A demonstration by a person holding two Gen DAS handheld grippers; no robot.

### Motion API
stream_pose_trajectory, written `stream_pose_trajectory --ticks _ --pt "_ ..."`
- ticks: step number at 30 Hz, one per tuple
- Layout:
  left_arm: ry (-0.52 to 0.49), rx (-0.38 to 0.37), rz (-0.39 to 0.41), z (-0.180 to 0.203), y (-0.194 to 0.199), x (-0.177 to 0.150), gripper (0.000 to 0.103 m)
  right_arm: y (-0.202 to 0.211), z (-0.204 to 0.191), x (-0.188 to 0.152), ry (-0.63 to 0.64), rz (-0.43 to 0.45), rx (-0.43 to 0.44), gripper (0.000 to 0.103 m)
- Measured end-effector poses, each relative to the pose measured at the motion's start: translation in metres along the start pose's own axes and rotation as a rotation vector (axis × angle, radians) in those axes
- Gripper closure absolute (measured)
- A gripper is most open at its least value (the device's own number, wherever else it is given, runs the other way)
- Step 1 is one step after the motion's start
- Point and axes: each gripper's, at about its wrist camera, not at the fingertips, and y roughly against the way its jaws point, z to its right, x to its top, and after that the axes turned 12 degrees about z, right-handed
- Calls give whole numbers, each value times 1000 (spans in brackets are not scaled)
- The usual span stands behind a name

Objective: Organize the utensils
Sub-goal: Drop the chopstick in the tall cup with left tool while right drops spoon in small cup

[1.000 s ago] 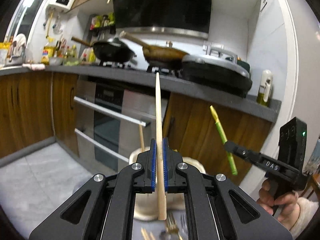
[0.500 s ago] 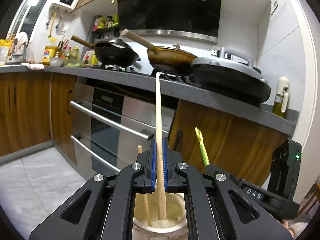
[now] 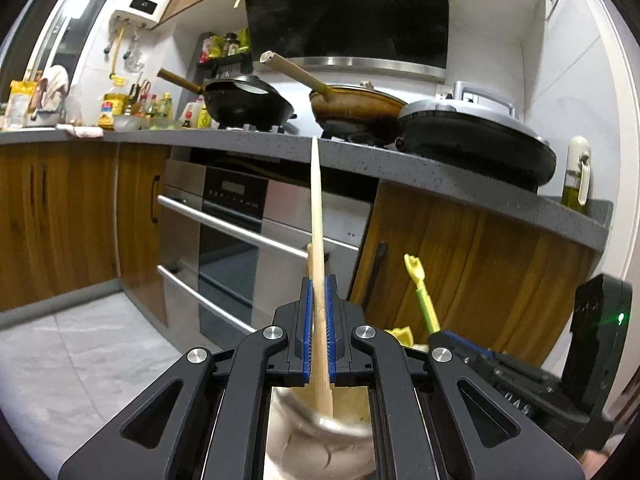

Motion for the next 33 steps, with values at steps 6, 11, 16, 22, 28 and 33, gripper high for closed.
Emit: stream_pose_trajectory --ticks 6,11,16,22,28,33 --pt "-47 1 -17 3 15 -4 97 15 -4 -4 40 6 -13 93" --pt "-100 6 -22 9 28 -8 96 24 0 -8 31 4 -23 93" --pt "-96 10 -37 11 34 -11 96 32 2 -11 22 15 -31 93" --pt "-92 18 -50 10 36 -11 96 36 3 -11 29 17 -38 93" --pt "-84 26 -62 8 38 -11 96 38 3 -11 26 17 -42 93" --pt "-81 28 -61 8 40 -10 96 38 4 -10 30 15 -46 93"
